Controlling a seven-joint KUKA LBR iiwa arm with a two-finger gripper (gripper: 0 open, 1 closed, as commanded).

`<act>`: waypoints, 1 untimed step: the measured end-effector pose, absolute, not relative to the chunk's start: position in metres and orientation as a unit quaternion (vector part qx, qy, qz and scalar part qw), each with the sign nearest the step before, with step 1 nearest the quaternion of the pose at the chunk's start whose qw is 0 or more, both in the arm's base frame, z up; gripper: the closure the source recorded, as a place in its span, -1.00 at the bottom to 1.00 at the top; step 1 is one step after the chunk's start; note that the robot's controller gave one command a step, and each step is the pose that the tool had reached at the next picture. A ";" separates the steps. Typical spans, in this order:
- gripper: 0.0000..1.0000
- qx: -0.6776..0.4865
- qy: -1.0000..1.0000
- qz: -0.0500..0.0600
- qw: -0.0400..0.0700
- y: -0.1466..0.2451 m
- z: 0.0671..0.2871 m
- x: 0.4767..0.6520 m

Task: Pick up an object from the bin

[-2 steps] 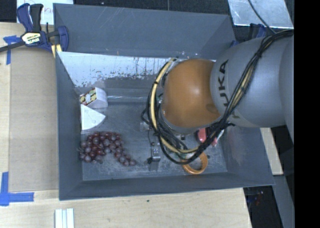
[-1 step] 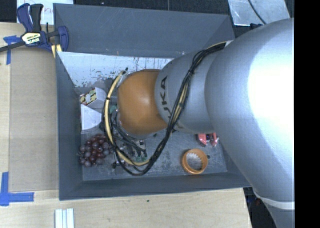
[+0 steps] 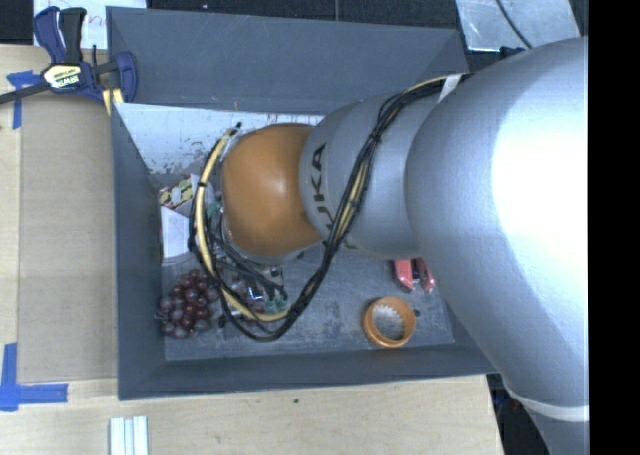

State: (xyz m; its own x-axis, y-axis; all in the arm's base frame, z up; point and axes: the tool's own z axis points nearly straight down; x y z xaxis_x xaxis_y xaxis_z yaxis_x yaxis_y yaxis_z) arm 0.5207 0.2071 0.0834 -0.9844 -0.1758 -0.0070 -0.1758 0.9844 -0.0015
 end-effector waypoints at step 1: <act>-1.00 -0.078 0.997 0.001 0.005 0.207 0.078 0.517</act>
Offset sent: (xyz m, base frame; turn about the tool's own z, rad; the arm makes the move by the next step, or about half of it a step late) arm -0.0133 0.0092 -0.0134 -0.0505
